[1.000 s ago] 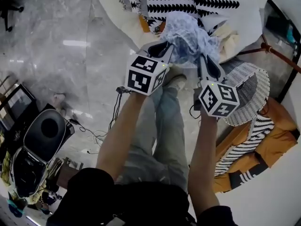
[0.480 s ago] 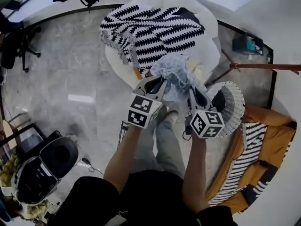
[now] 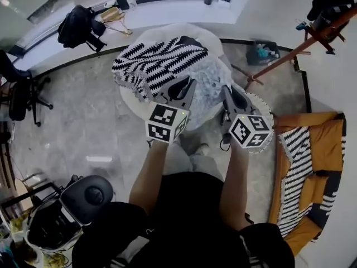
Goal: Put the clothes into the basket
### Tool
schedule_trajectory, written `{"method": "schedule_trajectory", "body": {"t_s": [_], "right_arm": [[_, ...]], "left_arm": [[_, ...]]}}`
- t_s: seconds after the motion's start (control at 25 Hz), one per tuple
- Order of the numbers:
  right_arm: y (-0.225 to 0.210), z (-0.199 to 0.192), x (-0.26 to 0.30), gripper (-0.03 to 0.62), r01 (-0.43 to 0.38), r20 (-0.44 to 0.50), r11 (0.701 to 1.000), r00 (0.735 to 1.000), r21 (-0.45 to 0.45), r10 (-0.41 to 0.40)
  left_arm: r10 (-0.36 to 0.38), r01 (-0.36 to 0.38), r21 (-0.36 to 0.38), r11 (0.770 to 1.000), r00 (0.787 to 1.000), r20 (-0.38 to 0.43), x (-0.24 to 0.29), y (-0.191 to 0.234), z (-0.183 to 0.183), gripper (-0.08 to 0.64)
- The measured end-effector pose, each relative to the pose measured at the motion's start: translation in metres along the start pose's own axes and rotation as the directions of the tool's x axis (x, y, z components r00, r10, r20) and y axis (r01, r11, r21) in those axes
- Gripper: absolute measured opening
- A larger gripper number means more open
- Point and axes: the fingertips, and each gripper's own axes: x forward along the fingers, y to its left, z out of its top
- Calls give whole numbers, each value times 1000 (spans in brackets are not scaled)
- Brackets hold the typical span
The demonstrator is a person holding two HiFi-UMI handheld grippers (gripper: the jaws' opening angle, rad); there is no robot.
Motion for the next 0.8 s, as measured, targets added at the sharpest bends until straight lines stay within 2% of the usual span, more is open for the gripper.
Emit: {"method": "schedule_trajectory", "body": {"t_s": [0.2, 0.4, 0.56, 0.8], "right_arm": [[-26, 81, -53, 38, 62, 146, 996, 988, -61, -52], [-54, 144, -119, 38, 163, 299, 984, 945, -71, -135], [-72, 183, -178, 38, 262, 394, 960, 896, -98, -204], [-104, 222, -272, 38, 421, 505, 902, 801, -95, -321]], "left_arm": [[-101, 93, 82, 992, 989, 104, 19, -61, 79, 34], [-250, 220, 180, 959, 953, 171, 37, -137, 138, 34], [-366, 310, 255, 916, 907, 208, 46, -203, 177, 34], [-536, 451, 337, 826, 813, 226, 57, -304, 209, 34]]}}
